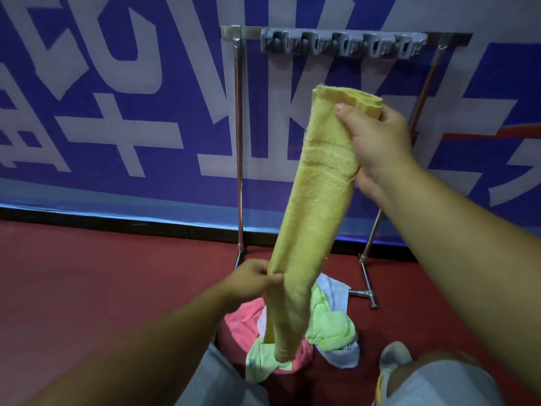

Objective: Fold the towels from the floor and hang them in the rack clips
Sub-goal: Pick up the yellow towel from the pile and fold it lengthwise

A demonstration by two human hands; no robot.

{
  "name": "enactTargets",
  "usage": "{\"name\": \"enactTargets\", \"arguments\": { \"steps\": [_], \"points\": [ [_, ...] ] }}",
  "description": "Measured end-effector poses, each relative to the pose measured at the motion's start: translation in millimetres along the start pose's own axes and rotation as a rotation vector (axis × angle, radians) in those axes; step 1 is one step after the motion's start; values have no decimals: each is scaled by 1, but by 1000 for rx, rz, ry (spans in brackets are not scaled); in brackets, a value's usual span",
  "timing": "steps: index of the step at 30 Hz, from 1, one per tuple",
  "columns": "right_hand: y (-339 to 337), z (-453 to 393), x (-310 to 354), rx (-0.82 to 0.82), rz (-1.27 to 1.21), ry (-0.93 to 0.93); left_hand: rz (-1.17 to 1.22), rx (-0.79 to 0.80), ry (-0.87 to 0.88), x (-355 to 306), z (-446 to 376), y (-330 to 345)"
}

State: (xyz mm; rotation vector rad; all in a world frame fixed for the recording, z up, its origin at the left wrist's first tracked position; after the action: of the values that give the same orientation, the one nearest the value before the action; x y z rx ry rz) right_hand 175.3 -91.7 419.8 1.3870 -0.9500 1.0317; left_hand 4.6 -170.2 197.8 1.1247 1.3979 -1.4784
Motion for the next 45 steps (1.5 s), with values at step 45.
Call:
{"name": "enactTargets", "arguments": {
  "steps": [45],
  "points": [
    [146, -305, 60, -52, 858, -478, -498, -525, 500, -299, -352, -255]
  ]
}}
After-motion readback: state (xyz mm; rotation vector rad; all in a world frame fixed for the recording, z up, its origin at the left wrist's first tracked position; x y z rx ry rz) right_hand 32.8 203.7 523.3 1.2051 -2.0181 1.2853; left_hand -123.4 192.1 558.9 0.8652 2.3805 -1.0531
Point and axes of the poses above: each hand's wrist, its own z-axis away from the middle knuckle, its own y-axis out of the palm, x = y × z, the point moved 1 cm from there along -z, towards the middle knuckle, and after that the axes turned 14 degrees about y, right-handed, at the moved point
